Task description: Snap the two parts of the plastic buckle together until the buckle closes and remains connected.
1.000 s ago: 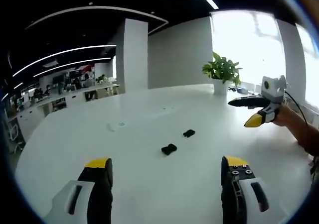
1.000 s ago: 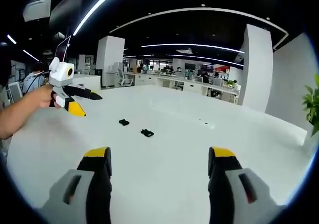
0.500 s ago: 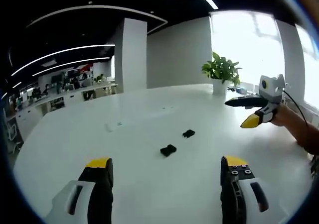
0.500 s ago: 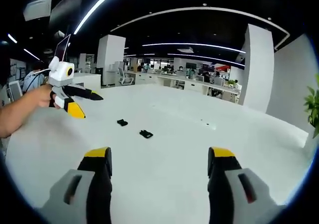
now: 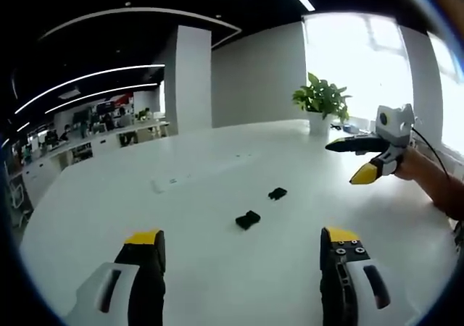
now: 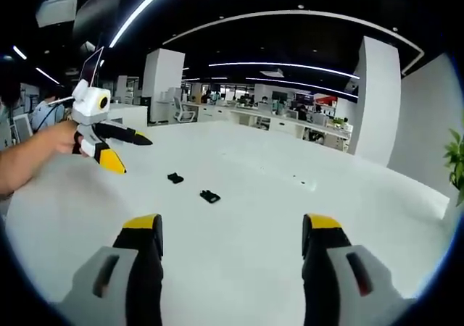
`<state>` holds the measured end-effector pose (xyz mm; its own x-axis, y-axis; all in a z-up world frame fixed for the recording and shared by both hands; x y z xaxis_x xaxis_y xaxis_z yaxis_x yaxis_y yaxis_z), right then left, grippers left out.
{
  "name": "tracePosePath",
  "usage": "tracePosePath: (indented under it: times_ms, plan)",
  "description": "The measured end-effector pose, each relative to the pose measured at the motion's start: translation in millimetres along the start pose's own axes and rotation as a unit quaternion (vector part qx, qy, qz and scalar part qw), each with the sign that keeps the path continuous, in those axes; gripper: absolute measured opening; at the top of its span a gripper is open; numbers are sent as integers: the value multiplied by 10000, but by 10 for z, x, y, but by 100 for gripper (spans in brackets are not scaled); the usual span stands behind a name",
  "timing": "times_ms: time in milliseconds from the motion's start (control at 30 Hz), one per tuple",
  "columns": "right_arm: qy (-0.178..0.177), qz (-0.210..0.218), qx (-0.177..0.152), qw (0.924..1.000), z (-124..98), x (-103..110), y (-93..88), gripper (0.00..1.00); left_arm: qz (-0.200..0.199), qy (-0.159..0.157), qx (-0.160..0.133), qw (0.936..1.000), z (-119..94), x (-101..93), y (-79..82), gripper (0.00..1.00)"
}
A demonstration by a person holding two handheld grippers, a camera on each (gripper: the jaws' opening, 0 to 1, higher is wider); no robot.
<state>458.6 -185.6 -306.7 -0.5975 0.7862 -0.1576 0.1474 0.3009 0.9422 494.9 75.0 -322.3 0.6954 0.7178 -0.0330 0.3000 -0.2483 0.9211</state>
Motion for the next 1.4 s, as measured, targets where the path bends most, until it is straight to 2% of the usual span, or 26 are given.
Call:
tracePosePath:
  times_ms: [333, 667, 1033, 1400]
  plan:
    - [1, -31, 19, 10000, 66, -37, 4, 78, 71, 38, -28, 10000, 84, 43, 14, 87]
    - [-25, -42, 0, 10000, 126, -72, 28, 78, -45, 90, -17, 9999, 114, 127, 18, 89]
    - [-14, -25, 86, 10000, 175, -96, -36, 76, 10, 152, -46, 9999, 160, 169, 49, 88]
    - [-34, -5, 81, 10000, 237, -180, -19, 75, -8, 91, -11, 10000, 203, 200, 67, 89]
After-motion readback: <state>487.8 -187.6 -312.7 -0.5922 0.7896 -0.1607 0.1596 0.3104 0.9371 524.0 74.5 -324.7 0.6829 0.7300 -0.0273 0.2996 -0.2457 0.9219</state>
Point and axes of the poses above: the point that each gripper's makers call its tool centre point, and the gripper's own axes: z roughly forward along the fingers, x roughly to its left, y roughly out of its top, the point moved 5 cm from there along -z, roughly backward along the fingers, and after that the axes turned 2 degrees about y, right-handed, at the moved point
